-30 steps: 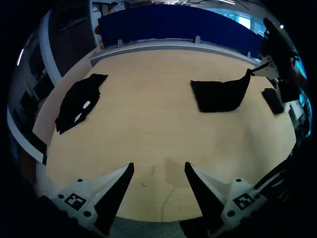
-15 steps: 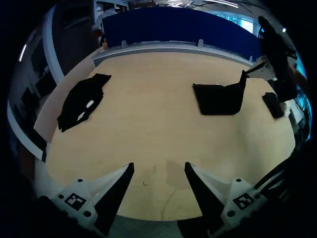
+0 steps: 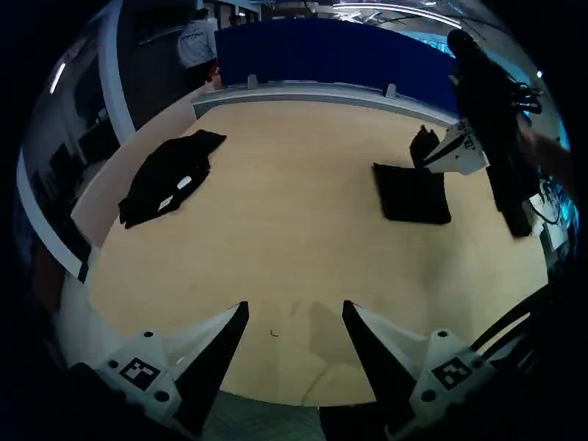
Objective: Fold towel
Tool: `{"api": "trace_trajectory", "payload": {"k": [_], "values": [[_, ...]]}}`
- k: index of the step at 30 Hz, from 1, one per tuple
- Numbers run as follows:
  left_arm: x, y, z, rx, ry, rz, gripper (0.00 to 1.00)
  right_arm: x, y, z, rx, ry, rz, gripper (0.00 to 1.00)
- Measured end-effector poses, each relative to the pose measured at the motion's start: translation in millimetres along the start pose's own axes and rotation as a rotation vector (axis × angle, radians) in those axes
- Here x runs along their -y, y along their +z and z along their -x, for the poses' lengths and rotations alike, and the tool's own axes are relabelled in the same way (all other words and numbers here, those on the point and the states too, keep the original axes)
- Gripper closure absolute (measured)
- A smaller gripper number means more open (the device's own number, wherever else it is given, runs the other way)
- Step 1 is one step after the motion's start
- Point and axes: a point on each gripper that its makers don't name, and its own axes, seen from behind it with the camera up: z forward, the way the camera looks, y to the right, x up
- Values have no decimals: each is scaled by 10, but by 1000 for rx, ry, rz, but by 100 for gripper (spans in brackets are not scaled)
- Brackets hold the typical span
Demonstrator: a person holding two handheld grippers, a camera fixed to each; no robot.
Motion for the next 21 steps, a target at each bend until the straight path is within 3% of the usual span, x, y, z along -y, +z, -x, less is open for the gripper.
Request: {"api": "trace_trajectory", "payload": {"k": [8, 15, 19, 21], "values": [[-43, -3, 26, -1, -11, -2, 6, 391, 476, 162, 49, 58, -92, 97], [-50, 11, 16, -2, -6, 0, 5, 403, 491, 176, 38, 90, -94, 92], [-41, 18, 12, -2, -4, -3, 5, 393, 459, 165, 29, 94, -93, 80], [-38, 18, 11, -2, -3, -4, 5, 389, 441, 157, 24, 97, -94, 63]]}}
